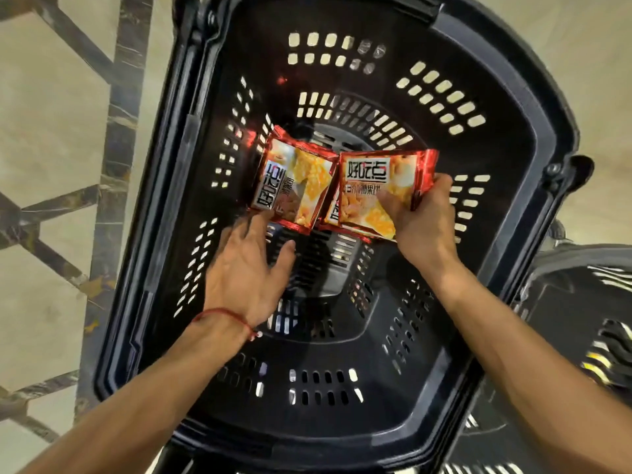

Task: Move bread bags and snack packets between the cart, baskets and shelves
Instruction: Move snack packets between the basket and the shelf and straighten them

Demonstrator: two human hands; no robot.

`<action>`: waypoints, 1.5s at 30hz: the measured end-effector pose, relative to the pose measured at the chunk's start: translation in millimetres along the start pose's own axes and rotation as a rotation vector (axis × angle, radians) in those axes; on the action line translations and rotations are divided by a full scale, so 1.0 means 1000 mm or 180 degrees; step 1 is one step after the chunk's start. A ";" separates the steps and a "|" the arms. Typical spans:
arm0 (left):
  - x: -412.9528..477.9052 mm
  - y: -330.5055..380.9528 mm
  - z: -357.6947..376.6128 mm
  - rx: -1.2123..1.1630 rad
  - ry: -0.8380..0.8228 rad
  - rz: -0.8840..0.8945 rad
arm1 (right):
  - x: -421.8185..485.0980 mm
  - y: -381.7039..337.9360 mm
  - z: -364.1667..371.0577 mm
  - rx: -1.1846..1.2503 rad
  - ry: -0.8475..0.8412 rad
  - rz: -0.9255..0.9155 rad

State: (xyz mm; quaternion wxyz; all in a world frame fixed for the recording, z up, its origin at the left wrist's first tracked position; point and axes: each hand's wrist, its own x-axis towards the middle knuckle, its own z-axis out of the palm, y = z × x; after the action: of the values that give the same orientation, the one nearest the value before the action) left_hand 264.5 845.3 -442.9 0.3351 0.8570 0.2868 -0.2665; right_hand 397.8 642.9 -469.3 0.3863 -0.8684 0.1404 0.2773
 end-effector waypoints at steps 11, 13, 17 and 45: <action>0.083 0.025 0.075 -0.2873 0.0368 -0.2189 | 0.020 0.020 0.025 0.0212 0.0430 0.0037; 0.089 0.030 0.078 -0.2916 0.0424 -0.2447 | 0.018 0.023 0.025 0.0142 0.0501 0.0065; 0.092 0.031 0.080 -0.2570 0.0420 -0.2457 | 0.015 0.025 0.027 0.0167 0.0443 0.0230; -0.233 0.107 -0.173 -0.1960 -0.0624 0.0012 | -0.379 -0.152 -0.178 0.1880 0.1153 0.0692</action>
State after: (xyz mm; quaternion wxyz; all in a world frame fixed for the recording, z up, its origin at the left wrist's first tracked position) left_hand 220.3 832.8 -136.6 0.6052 0.6861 0.3187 -0.2479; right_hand 228.2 621.2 -57.9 0.5576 -0.7344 0.3722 0.1059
